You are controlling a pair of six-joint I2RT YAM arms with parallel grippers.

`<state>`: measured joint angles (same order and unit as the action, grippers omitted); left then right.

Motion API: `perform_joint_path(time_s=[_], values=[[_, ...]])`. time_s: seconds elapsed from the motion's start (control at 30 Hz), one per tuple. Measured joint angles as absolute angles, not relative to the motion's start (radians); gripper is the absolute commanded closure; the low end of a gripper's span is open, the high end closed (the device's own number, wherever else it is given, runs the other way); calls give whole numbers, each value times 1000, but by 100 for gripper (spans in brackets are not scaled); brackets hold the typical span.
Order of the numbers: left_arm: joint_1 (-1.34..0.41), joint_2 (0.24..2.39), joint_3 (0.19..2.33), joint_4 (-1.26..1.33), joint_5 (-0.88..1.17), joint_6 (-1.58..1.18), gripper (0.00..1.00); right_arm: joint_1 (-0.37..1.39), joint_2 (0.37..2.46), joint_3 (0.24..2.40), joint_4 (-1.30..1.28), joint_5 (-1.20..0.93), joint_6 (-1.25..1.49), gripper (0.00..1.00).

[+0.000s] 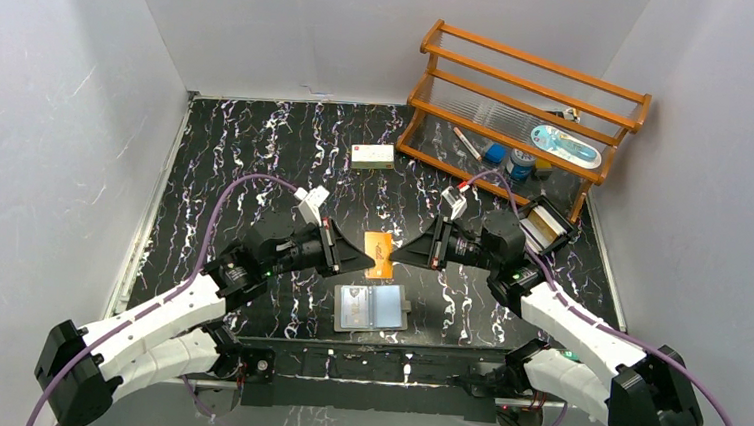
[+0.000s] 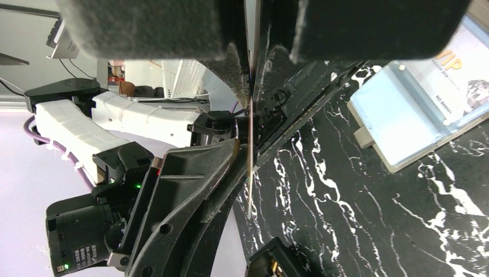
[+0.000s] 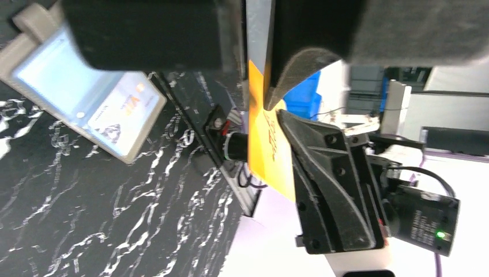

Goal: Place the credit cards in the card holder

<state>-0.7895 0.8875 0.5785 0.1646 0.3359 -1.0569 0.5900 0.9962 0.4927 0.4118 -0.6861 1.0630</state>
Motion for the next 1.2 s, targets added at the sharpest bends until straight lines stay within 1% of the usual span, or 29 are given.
perform_joint_path(time_s=[0.13,0.23,0.27,0.37,0.6,0.8,0.97,1.2], values=[[-789,884,574,111,308,-1056,100,590,989,493,308,-647,1009,59],[-788,889,555,54,279,-1053,100,591,972,493,220,-580,976,50],[-788,893,547,34,271,-1053,100,591,969,493,184,-550,962,48],[-788,941,502,-17,262,-1057,100,596,980,494,101,-487,931,49],[-788,1060,410,-5,298,-1086,100,652,1074,495,-56,-321,883,53],[-787,1137,405,69,357,-1135,100,709,1158,501,-106,-220,858,57],[-787,1163,384,132,382,-1179,100,776,1207,560,-167,-124,825,60],[-787,1216,345,204,403,-1205,100,855,1278,593,-171,-63,811,65]])
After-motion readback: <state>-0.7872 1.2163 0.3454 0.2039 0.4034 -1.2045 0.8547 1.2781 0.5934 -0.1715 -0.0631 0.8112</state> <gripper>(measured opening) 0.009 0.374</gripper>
